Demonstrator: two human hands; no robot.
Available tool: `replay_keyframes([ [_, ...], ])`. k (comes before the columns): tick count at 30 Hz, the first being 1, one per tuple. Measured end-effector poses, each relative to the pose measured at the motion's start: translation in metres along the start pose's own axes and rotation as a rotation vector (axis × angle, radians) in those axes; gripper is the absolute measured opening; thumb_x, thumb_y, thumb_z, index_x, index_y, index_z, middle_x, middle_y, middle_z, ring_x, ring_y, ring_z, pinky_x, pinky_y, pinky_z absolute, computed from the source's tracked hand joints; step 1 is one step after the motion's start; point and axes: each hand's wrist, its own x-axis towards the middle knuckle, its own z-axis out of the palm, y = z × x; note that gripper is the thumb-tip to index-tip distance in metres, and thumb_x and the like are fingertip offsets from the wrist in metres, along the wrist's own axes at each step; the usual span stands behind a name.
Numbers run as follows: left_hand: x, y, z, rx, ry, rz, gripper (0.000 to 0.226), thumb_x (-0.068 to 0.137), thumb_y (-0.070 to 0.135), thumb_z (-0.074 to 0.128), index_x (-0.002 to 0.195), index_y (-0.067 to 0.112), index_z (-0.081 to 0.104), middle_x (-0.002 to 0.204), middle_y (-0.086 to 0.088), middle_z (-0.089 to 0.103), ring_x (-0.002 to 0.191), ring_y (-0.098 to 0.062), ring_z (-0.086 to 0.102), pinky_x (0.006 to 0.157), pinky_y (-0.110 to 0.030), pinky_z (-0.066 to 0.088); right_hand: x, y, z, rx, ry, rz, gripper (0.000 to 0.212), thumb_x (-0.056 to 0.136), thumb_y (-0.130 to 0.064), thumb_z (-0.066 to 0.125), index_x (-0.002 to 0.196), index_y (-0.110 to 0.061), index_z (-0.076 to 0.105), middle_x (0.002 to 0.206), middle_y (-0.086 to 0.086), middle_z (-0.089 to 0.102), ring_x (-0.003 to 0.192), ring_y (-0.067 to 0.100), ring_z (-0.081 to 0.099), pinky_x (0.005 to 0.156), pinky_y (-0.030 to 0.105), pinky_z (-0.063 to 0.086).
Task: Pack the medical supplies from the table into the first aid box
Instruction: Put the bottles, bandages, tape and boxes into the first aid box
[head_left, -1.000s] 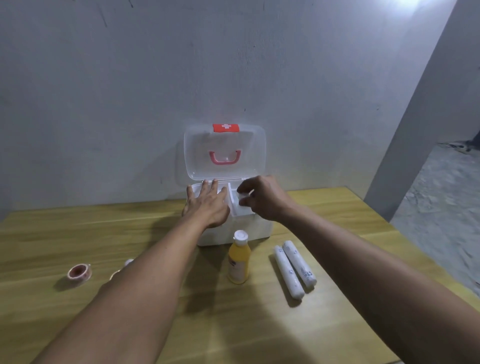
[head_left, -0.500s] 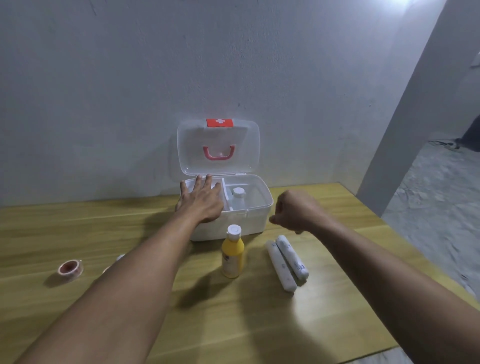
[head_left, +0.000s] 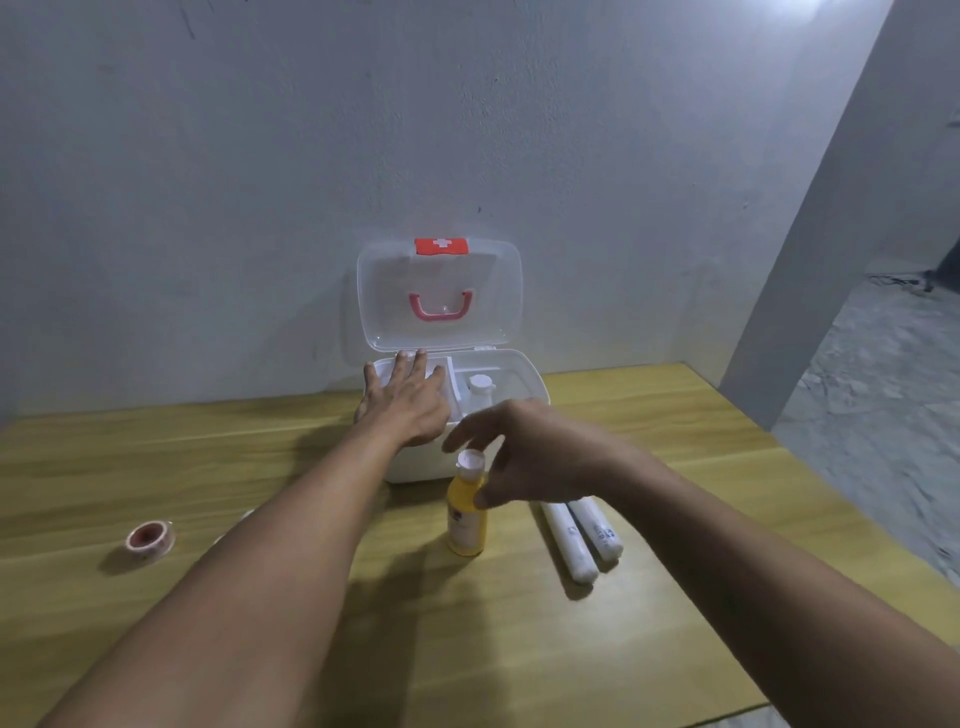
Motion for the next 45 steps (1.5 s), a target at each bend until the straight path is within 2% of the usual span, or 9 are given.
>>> replay_keyframes([
  [8, 0.000, 0.000, -0.003, -0.005, -0.010, -0.002, 0.057, 0.095, 0.021, 0.019, 0.151, 0.022, 0.011, 0.162, -0.006, -0.005, 0.149, -0.027, -0.008, 0.116, -0.060, -0.007, -0.006, -0.001, -0.045, -0.064, 0.293, 0.025, 0.023, 0.084, -0.017, 0.072, 0.107, -0.020, 0.071, 0.087, -0.002, 0.067, 0.058, -0.001, 0.052, 0.064, 0.028, 0.051],
  [15, -0.002, 0.001, -0.003, -0.016, -0.017, 0.006, 0.059, 0.093, 0.019, 0.019, 0.151, 0.021, 0.009, 0.162, -0.007, -0.006, 0.149, -0.027, -0.010, 0.116, -0.060, -0.008, 0.022, 0.014, -0.095, -0.125, 0.641, 0.105, 0.024, 0.083, -0.021, 0.073, 0.107, -0.016, 0.072, 0.102, 0.007, 0.072, 0.075, 0.020, 0.063, 0.073, 0.035, 0.055],
  [19, -0.003, 0.000, -0.004, -0.037, -0.023, 0.000, 0.063, 0.090, 0.016, 0.023, 0.152, 0.022, 0.008, 0.162, -0.006, -0.008, 0.149, -0.026, -0.012, 0.117, -0.059, -0.009, 0.065, 0.036, -0.064, -0.207, 0.539, 0.147, 0.023, 0.084, -0.018, 0.072, 0.107, -0.015, 0.072, 0.110, 0.009, 0.072, 0.096, 0.025, 0.066, 0.078, 0.029, 0.048],
  [26, -0.003, 0.000, -0.004, -0.037, -0.018, 0.007, 0.057, 0.096, 0.023, 0.018, 0.152, 0.022, 0.008, 0.162, -0.006, -0.007, 0.149, -0.025, -0.011, 0.117, -0.058, -0.009, 0.090, 0.071, -0.029, -0.279, 0.363, 0.200, 0.025, 0.084, -0.021, 0.072, 0.108, -0.018, 0.070, 0.107, 0.011, 0.070, 0.086, 0.025, 0.063, 0.071, 0.032, 0.051],
  [30, -0.004, 0.000, -0.004, -0.033, -0.015, 0.009, 0.057, 0.096, 0.023, 0.019, 0.152, 0.022, 0.008, 0.162, -0.005, -0.007, 0.149, -0.025, -0.011, 0.117, -0.058, -0.008, 0.077, 0.075, -0.031, -0.168, 0.429, 0.231, 0.046, 0.082, -0.028, 0.074, 0.124, -0.018, 0.058, 0.118, 0.007, 0.066, 0.101, 0.027, 0.062, 0.076, 0.032, 0.048],
  [33, -0.003, 0.001, -0.004, -0.032, -0.012, 0.009, 0.056, 0.096, 0.023, 0.018, 0.152, 0.021, 0.008, 0.162, -0.006, -0.006, 0.149, -0.026, -0.010, 0.117, -0.059, -0.008, 0.053, 0.076, -0.034, -0.234, 0.576, 0.383, 0.036, 0.081, -0.031, 0.072, 0.111, -0.016, 0.060, 0.105, 0.007, 0.069, 0.095, 0.031, 0.062, 0.071, 0.033, 0.046],
  [36, -0.001, 0.001, -0.005, -0.013, -0.006, 0.007, 0.056, 0.096, 0.022, 0.018, 0.151, 0.020, 0.010, 0.162, -0.007, -0.004, 0.149, -0.027, -0.008, 0.116, -0.061, -0.006, 0.031, 0.075, -0.019, -0.299, 0.327, 0.523, 0.023, 0.075, -0.033, 0.073, 0.086, -0.015, 0.064, 0.086, 0.007, 0.069, 0.076, 0.028, 0.062, 0.068, 0.032, 0.053],
  [39, -0.002, 0.001, -0.005, 0.004, -0.008, 0.013, 0.055, 0.096, 0.022, 0.018, 0.151, 0.020, 0.012, 0.162, -0.007, -0.004, 0.149, -0.027, -0.007, 0.116, -0.062, -0.004, 0.023, 0.070, 0.013, -0.349, 0.023, 0.545, 0.037, 0.074, -0.043, 0.073, 0.099, -0.018, 0.064, 0.087, 0.004, 0.066, 0.070, 0.023, 0.059, 0.069, 0.031, 0.053],
  [45, -0.005, 0.001, -0.006, -0.009, -0.016, 0.003, 0.056, 0.096, 0.022, 0.017, 0.151, 0.021, 0.008, 0.162, -0.006, -0.006, 0.149, -0.025, -0.009, 0.117, -0.059, -0.006, 0.014, 0.062, 0.028, -0.362, 0.012, 0.507, 0.027, 0.073, -0.025, 0.075, 0.097, -0.015, 0.068, 0.087, 0.006, 0.064, 0.070, 0.025, 0.059, 0.061, 0.032, 0.054],
])
